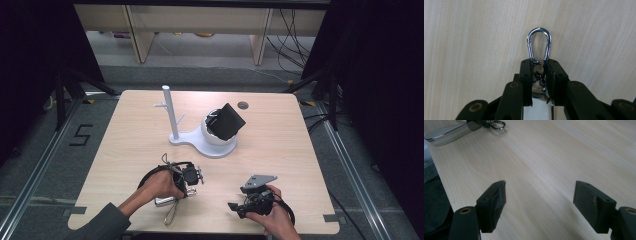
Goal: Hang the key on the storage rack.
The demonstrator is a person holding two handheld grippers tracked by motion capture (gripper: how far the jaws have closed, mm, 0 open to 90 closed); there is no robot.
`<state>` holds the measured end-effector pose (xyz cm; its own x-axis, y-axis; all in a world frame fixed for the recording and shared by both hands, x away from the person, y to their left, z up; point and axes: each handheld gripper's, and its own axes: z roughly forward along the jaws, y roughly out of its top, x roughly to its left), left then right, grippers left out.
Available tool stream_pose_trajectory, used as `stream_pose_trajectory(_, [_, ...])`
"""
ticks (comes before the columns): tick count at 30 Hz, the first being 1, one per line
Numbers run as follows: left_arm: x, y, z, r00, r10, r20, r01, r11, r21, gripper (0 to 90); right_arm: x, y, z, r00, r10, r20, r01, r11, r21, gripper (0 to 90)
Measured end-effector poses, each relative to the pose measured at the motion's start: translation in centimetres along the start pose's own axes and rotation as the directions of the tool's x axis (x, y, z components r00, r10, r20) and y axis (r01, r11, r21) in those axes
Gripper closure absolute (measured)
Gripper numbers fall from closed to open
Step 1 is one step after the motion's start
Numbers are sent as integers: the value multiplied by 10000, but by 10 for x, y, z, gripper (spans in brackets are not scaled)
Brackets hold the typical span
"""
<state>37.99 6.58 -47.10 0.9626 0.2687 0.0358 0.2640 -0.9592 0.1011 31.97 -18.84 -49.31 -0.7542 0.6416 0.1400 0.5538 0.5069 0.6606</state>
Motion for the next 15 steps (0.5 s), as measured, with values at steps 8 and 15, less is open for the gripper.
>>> stream_pose_trajectory(8, [4,-7,-18,9998,-143,-148,137,9992,-385,750,0,0,1,10000,44,25,-44,9999,-135,273])
stream_pose_trajectory(15, [12,-16,-41,9986,-426,-325,403,9969,-672,750,-1,-1,2,9999,105,30,-105,9999,-86,273])
